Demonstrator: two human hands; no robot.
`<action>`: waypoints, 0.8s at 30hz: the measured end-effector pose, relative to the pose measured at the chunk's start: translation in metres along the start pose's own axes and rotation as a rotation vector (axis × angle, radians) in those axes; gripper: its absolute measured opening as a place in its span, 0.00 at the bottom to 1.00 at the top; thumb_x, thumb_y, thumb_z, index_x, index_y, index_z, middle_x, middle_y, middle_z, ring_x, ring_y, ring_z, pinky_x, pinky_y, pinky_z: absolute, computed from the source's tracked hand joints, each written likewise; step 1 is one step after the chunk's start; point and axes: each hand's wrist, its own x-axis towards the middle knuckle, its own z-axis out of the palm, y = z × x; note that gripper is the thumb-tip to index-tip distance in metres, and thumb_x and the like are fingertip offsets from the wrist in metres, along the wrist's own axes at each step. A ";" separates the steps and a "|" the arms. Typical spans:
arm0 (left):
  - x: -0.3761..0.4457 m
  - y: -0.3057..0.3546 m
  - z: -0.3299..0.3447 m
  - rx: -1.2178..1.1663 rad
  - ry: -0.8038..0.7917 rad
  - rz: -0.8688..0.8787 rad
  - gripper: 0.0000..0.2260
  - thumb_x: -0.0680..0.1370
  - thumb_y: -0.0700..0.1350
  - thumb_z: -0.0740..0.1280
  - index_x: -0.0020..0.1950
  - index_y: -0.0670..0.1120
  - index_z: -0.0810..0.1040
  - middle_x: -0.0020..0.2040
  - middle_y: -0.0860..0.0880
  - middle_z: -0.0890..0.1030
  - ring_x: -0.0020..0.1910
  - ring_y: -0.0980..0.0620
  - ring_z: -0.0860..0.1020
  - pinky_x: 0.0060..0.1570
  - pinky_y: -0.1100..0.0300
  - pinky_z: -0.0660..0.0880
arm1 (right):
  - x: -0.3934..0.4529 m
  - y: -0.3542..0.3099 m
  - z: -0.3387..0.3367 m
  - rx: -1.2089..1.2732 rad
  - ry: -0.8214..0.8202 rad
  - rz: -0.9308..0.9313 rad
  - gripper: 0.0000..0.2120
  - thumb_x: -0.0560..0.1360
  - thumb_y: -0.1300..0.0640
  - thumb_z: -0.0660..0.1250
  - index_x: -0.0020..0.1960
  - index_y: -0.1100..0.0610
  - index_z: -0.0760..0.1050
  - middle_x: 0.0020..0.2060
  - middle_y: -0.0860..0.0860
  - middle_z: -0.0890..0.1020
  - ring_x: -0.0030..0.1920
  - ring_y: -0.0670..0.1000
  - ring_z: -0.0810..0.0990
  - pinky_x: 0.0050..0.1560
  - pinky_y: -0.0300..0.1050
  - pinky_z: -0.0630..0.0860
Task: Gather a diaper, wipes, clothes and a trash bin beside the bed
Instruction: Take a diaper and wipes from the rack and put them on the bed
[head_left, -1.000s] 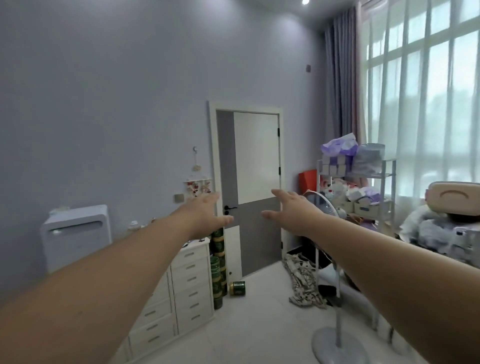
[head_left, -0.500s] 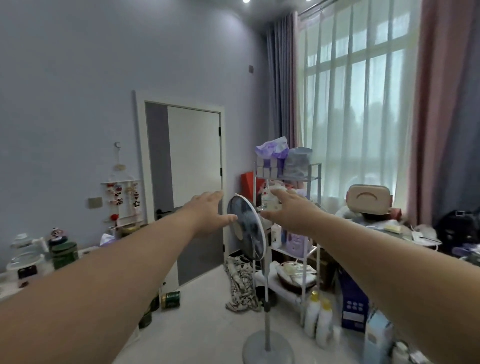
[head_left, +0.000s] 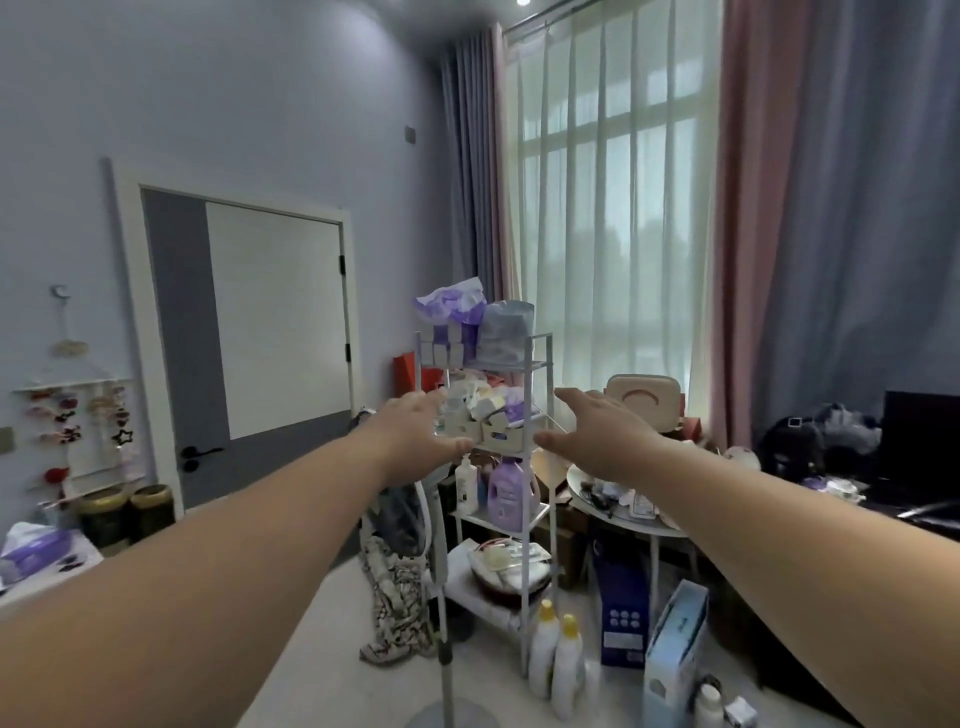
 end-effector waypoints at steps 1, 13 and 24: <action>0.012 -0.001 0.006 -0.002 -0.001 0.010 0.43 0.72 0.72 0.61 0.81 0.53 0.52 0.80 0.49 0.59 0.78 0.46 0.58 0.73 0.45 0.59 | 0.008 0.006 0.003 -0.002 0.002 0.007 0.40 0.73 0.31 0.63 0.79 0.46 0.57 0.76 0.53 0.67 0.74 0.58 0.65 0.69 0.58 0.66; 0.204 -0.072 0.061 -0.020 0.020 0.092 0.45 0.69 0.73 0.62 0.80 0.54 0.54 0.79 0.50 0.62 0.76 0.46 0.61 0.71 0.45 0.61 | 0.179 0.041 0.063 -0.054 0.052 0.070 0.42 0.73 0.30 0.62 0.80 0.47 0.55 0.77 0.53 0.65 0.76 0.58 0.64 0.72 0.57 0.63; 0.348 -0.123 0.099 -0.033 0.015 0.128 0.45 0.69 0.72 0.62 0.81 0.54 0.53 0.80 0.50 0.61 0.77 0.46 0.59 0.72 0.47 0.59 | 0.327 0.059 0.097 -0.039 0.092 0.077 0.40 0.74 0.32 0.62 0.80 0.46 0.54 0.78 0.51 0.63 0.76 0.56 0.63 0.72 0.57 0.65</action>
